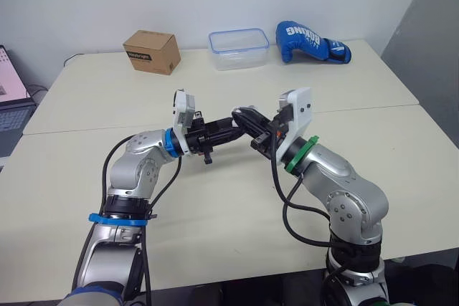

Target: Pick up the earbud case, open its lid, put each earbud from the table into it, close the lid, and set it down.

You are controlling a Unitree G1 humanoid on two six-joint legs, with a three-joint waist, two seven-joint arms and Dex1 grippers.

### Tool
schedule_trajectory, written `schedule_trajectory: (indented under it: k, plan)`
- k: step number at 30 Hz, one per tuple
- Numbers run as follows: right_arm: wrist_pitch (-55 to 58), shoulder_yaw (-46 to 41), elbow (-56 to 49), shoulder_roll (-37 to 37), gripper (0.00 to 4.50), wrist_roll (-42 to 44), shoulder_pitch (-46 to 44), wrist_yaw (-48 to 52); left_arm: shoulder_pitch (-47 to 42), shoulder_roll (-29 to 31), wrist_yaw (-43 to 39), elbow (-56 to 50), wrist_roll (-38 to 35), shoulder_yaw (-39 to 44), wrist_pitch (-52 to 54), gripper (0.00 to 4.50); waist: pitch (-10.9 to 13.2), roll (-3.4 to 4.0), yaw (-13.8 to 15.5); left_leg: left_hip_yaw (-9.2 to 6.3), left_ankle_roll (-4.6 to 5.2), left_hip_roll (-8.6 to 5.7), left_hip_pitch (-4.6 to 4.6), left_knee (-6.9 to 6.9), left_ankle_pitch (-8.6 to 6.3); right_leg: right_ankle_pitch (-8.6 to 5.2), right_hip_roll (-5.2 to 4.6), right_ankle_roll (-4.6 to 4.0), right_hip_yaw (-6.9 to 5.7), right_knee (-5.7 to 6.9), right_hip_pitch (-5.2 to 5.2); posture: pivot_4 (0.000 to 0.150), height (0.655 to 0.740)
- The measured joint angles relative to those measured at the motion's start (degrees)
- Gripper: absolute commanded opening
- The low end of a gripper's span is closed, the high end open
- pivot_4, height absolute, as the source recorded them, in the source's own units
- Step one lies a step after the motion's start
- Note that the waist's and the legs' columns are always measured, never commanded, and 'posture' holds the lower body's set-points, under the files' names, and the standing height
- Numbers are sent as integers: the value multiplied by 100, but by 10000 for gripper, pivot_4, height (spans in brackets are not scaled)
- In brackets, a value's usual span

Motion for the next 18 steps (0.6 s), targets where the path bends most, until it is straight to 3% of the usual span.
schedule_trajectory:
  k: [16,17,18]
  plan:
    - [-50,35,-148,199,3629,179,147,-731,-77,-169,345,-28,-4,3,105,8243,0,0,1,0,0,0,0,-1,0,0,0,0,1,0,0,1500,7307]
    - [-37,35,-157,183,10672,204,147,-744,-77,-169,349,-28,-4,3,105,8243,0,0,1,1,0,0,0,-1,0,0,0,0,1,-1,0,1500,7307]
    - [6,37,-171,164,13220,236,152,-745,-80,-172,384,-25,-3,24,103,8243,0,0,1,1,0,0,0,-1,0,0,0,0,1,-1,0,1500,7307]
